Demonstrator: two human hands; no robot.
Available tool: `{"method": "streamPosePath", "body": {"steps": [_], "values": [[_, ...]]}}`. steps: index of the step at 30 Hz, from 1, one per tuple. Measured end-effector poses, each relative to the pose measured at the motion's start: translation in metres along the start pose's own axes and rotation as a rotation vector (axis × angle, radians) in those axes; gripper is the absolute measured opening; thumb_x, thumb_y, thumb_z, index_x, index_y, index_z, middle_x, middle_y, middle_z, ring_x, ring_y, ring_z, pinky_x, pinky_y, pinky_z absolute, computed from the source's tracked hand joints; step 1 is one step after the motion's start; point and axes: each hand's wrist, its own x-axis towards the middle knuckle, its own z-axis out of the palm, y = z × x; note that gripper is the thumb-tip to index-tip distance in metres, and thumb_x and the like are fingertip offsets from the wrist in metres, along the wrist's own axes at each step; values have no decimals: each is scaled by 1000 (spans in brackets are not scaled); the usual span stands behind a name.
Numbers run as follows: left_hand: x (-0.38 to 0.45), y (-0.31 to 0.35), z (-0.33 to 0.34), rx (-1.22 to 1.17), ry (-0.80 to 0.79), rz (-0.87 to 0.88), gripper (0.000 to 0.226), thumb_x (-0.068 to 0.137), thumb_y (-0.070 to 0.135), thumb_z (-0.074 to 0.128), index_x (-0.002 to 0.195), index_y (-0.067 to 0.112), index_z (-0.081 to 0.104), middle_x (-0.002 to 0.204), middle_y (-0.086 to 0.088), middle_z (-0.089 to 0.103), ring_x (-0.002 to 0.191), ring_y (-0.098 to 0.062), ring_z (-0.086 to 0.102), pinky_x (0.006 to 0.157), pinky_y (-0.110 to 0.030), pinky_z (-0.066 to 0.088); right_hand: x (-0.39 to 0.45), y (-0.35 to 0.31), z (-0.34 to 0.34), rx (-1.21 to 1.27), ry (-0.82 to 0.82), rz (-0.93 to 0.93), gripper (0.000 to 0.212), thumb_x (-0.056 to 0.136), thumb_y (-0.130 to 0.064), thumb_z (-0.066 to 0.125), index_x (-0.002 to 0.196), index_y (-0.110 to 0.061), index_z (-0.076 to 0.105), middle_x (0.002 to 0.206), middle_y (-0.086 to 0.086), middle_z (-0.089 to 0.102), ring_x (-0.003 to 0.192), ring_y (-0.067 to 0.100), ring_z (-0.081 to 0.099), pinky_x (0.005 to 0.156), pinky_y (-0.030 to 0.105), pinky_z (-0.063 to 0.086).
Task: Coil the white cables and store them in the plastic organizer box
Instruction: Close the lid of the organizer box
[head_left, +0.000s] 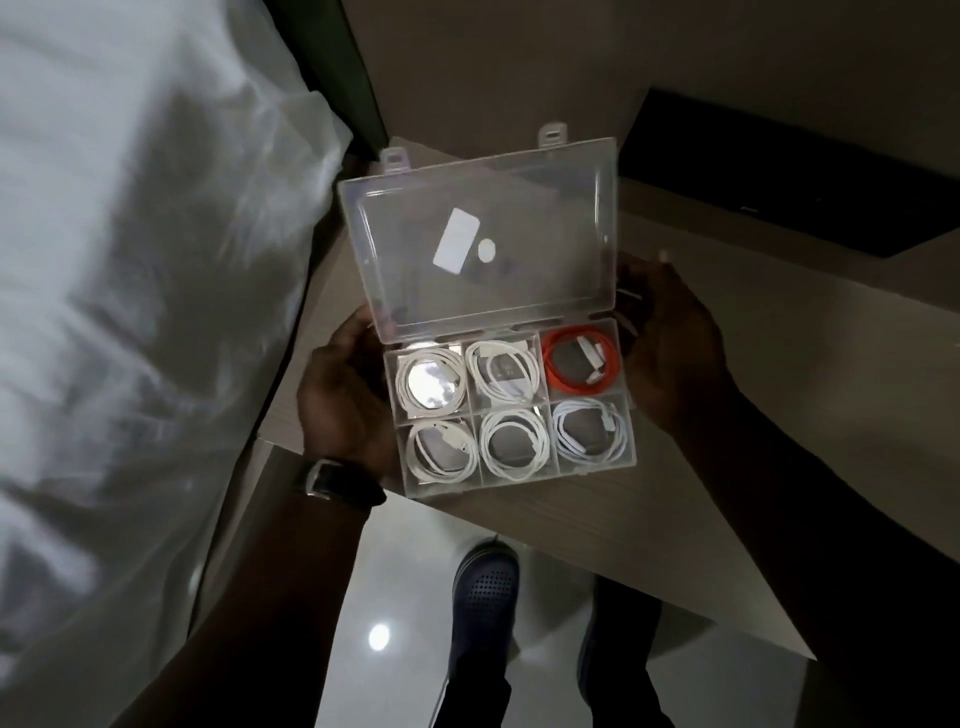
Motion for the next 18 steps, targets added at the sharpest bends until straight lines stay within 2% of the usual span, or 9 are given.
{"method": "streamPosePath", "body": {"steps": [2,3,5,7,9,12,13,15,18], "values": [[-1,2,-1,-23,28,31,35,88,24,43,74,9,72,78,-3,70,81,-23,63,79,-30,52,-4,-1,-5,11,-25,15,48,94,-55,49,88,-14,74,94,7,73,95,26,71,84,44,55],[-3,0,0,85,13,35,40,90,24,41,68,6,69,81,-5,71,90,-27,64,88,-34,51,-7,0,-7,-72,-47,5,48,91,-56,53,80,-14,73,85,5,71,86,22,69,80,43,53],[-5,-5,-1,445,12,45,40,95,18,37,75,-2,65,107,-13,70,113,-31,60,106,-45,40,-11,8,-11,-286,-129,-88,30,92,-36,61,78,-13,74,90,10,68,85,19,66,80,44,48],[-8,-2,-7,742,-53,94,29,95,9,42,98,-8,66,130,-19,62,126,-33,55,114,-52,35,-17,13,-20,-536,-271,-209,11,87,-19,68,93,-15,76,118,10,64,103,20,65,83,44,53],[-11,11,-19,1070,-207,163,40,91,19,58,125,-2,61,142,-12,56,136,-25,48,116,-53,33,-21,16,-32,-937,-391,-343,47,80,-38,74,124,-24,66,145,-1,48,131,13,50,101,34,49],[-19,22,-41,1699,-424,363,101,72,60,73,151,12,34,161,-3,32,151,-20,22,123,-46,21,-32,22,-49,-1354,-483,-436,107,65,-72,71,154,-37,23,166,-12,5,153,8,2,118,28,15],[-27,18,-45,1820,-475,420,116,66,69,73,154,11,26,165,-7,22,153,-24,13,124,-48,16,-38,26,-57,-1425,-511,-464,117,61,-78,69,155,-38,12,167,-12,-5,152,8,-9,117,28,5],[-42,1,-51,1954,-553,444,134,58,84,69,157,11,15,167,-14,5,154,-32,0,122,-57,13,-48,33,-70,-1512,-546,-497,127,56,-80,68,156,-37,3,167,-7,-13,152,12,-16,116,31,-2],[-54,-22,-56,2087,-543,384,137,54,91,62,158,21,6,168,-11,-7,153,-37,-4,118,-63,19,-56,44,-79,-1600,-533,-535,127,59,-71,74,157,-33,3,167,0,-15,153,19,-14,120,41,8]]}}
